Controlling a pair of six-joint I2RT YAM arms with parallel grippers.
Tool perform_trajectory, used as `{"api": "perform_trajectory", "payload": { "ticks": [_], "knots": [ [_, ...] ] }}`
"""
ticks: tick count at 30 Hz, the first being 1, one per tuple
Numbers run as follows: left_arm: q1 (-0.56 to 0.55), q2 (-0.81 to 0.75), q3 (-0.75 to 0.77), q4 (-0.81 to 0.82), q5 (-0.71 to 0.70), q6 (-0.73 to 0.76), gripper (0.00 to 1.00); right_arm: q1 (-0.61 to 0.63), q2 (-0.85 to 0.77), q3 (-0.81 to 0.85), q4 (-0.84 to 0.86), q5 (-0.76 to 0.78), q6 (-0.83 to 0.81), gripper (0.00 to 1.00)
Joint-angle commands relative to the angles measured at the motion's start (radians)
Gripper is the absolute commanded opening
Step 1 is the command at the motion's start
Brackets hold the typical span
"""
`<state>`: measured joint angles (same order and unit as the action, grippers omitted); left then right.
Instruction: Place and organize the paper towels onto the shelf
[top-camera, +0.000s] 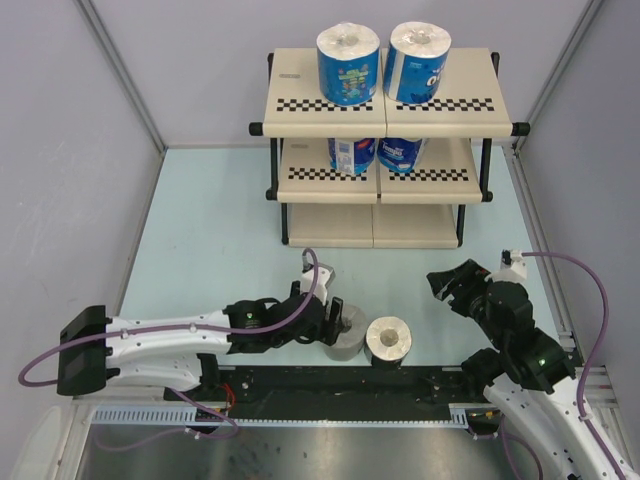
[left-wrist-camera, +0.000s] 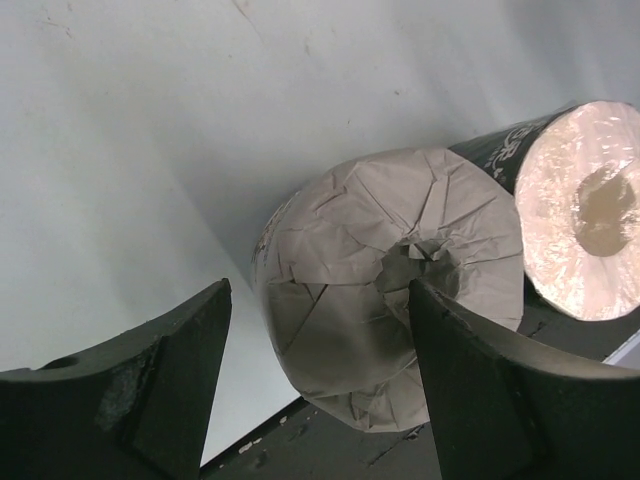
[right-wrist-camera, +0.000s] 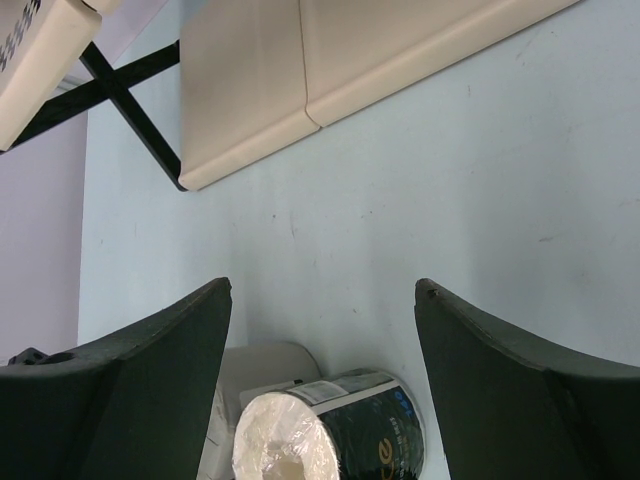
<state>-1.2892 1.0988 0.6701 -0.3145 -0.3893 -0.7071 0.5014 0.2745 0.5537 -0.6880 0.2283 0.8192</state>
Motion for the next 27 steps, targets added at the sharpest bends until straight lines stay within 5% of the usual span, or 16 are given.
{"api": "perform_trajectory", "payload": {
  "ticks": [1,7,11,14,23,27],
  "knots": [
    [-0.007,0.036,0.034,0.018,0.009,0.028,0.76,0.005,-0.003,0.0,0.008,0.006,0.001,0.79],
    [-0.007,0.062,0.052,0.009,0.012,0.035,0.68,0.003,0.002,0.0,0.015,0.008,-0.002,0.79],
    [-0.005,0.059,0.051,0.023,0.015,0.038,0.38,0.003,0.014,0.0,0.019,0.009,-0.005,0.79],
    [-0.005,0.055,0.054,0.031,0.015,0.043,0.26,0.003,0.018,-0.001,0.025,0.003,-0.006,0.79],
    [0.019,0.044,0.118,0.054,-0.126,0.031,0.27,0.003,0.015,-0.003,0.021,0.008,-0.009,0.79],
    [0.153,0.041,0.097,0.188,-0.057,0.021,0.27,0.002,0.015,-0.005,0.021,0.008,-0.009,0.79]
  ]
}}
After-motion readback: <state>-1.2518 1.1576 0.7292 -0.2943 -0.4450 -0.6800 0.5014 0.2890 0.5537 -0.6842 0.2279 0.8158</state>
